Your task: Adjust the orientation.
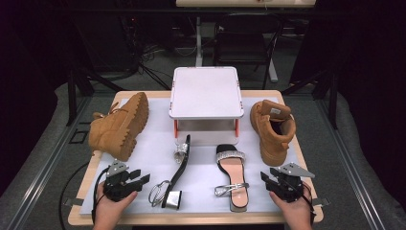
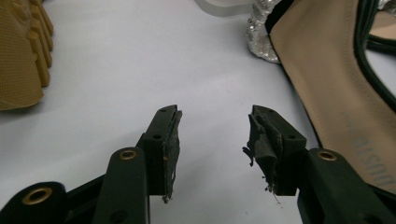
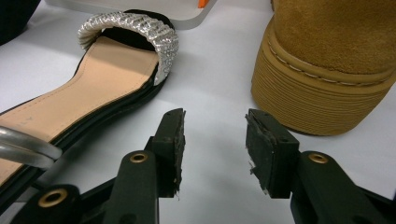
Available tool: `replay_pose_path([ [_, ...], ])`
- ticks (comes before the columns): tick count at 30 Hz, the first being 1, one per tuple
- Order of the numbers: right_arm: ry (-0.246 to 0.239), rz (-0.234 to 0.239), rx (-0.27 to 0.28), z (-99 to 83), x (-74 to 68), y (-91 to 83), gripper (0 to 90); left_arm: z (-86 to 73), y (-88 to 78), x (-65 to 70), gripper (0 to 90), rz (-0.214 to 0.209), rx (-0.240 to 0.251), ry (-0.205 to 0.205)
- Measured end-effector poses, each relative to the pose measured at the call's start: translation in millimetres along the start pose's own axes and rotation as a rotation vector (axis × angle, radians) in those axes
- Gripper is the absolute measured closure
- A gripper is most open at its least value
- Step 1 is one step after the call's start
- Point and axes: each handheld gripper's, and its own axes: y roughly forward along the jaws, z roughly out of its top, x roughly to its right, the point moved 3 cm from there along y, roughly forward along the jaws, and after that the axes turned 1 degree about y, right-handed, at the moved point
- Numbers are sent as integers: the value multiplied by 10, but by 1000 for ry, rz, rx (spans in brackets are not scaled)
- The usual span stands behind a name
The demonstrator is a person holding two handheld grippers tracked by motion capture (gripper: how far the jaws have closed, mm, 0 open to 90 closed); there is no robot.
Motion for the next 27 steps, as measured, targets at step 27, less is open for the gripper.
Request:
replay_pose_path([
  [27, 53, -43, -21, -7, 50, 4, 474, 119, -154, 178, 535, -7, 12, 19],
])
